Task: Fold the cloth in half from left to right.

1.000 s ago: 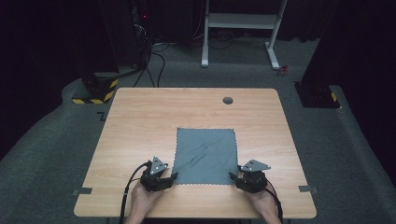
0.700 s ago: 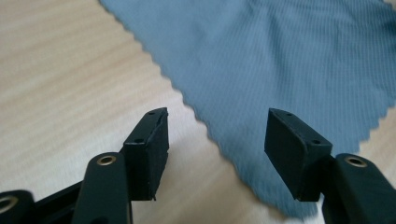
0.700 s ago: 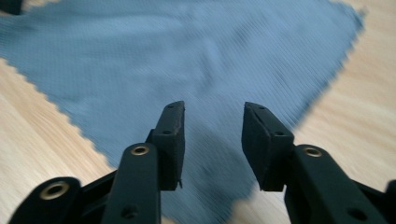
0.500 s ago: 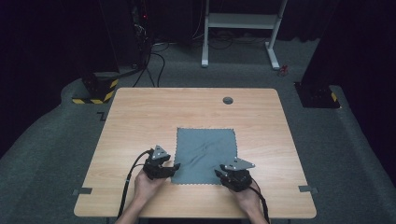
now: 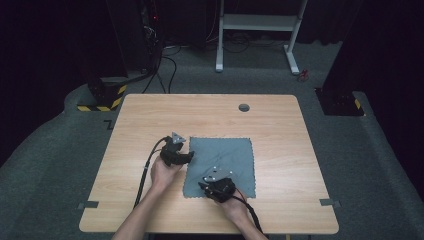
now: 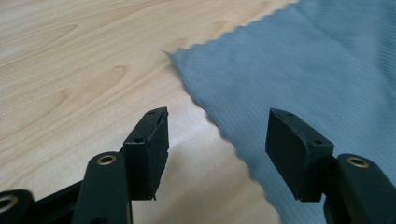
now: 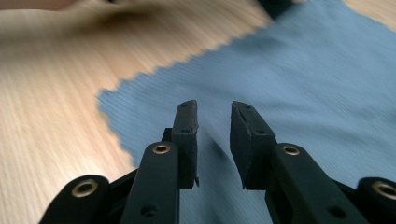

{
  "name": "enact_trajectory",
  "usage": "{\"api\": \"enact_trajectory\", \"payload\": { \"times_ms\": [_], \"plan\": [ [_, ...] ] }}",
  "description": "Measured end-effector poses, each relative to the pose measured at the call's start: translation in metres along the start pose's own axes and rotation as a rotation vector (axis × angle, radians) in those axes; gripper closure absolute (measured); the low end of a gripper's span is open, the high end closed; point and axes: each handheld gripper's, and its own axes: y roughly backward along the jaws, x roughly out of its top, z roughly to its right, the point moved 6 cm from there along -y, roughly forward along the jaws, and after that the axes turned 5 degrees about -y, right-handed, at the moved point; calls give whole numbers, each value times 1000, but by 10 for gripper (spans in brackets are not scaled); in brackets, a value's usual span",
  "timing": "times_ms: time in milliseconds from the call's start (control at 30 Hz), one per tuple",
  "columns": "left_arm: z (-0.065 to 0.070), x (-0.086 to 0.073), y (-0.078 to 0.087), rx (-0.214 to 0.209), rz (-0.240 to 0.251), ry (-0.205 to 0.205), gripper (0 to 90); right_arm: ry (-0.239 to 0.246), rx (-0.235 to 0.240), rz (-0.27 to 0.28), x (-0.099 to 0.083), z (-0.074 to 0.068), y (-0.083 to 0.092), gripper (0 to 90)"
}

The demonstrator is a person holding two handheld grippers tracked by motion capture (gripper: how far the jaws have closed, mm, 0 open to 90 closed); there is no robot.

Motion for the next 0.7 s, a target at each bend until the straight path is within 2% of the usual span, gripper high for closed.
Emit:
{"api": "enact_trajectory", "payload": {
  "times_ms": [67,200,333,400,467,600,700],
  "plan": [
    [-3,4,-9,8,-13,21,399,14,19,4,5,-8,-5,715],
    [-6,9,-18,15,3,41,402,28,48,4,8,-20,-11,710],
    [-9,12,-21,11,-8,32,401,38,76,7,8,-30,-14,692],
    [-12,14,-23,23,-10,46,380,37,98,10,7,-36,-15,675],
    [-14,15,-25,32,6,52,378,52,99,-8,6,-40,-17,663],
    [-19,15,-25,44,12,67,401,67,117,-6,6,-47,-18,643],
    [-26,17,-26,37,8,107,408,76,126,-4,6,-50,-18,627]
  ]
}}
